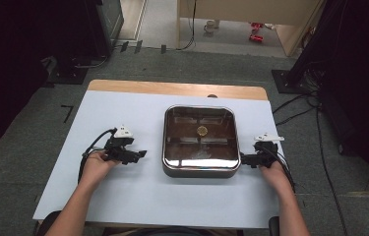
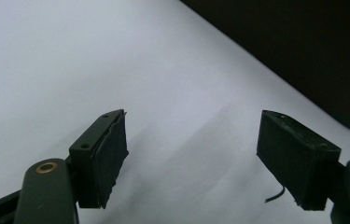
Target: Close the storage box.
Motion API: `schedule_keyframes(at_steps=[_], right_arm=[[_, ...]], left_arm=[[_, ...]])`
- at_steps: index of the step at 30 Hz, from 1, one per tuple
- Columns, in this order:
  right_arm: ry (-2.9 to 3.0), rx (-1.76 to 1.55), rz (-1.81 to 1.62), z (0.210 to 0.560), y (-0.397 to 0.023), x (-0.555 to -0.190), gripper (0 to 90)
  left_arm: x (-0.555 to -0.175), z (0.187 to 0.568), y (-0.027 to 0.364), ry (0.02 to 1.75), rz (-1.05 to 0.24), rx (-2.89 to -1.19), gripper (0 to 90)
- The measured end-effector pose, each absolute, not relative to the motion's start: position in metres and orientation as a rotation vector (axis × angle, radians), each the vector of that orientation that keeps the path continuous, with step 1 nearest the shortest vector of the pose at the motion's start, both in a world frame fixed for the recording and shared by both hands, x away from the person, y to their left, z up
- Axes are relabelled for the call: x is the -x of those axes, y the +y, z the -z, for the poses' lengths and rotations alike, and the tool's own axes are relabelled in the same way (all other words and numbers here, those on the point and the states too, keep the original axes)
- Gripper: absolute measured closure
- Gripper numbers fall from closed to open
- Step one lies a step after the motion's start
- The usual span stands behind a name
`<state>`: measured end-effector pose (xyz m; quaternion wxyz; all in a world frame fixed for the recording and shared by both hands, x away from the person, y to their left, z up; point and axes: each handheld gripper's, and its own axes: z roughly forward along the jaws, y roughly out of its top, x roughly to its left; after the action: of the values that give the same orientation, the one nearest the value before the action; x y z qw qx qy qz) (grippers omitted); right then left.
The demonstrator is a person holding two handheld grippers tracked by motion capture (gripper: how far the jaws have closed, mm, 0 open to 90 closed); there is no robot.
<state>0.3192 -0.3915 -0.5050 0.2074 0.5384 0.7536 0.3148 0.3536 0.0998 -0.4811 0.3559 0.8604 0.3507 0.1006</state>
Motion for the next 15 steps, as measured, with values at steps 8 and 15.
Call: schedule_keyframes(at_steps=[8,15], right_arm=[[2.098,-1.5,-0.877,0.505,-0.391,-0.319,0.0],[2.098,-1.499,-0.877,0.505,-0.391,-0.319,0.0]], left_arm=[[-0.352,0.488,0.096,0.904,-0.24,-2.224,23.3],[-0.343,0.496,0.091,0.873,-0.336,-2.207,18.2]])
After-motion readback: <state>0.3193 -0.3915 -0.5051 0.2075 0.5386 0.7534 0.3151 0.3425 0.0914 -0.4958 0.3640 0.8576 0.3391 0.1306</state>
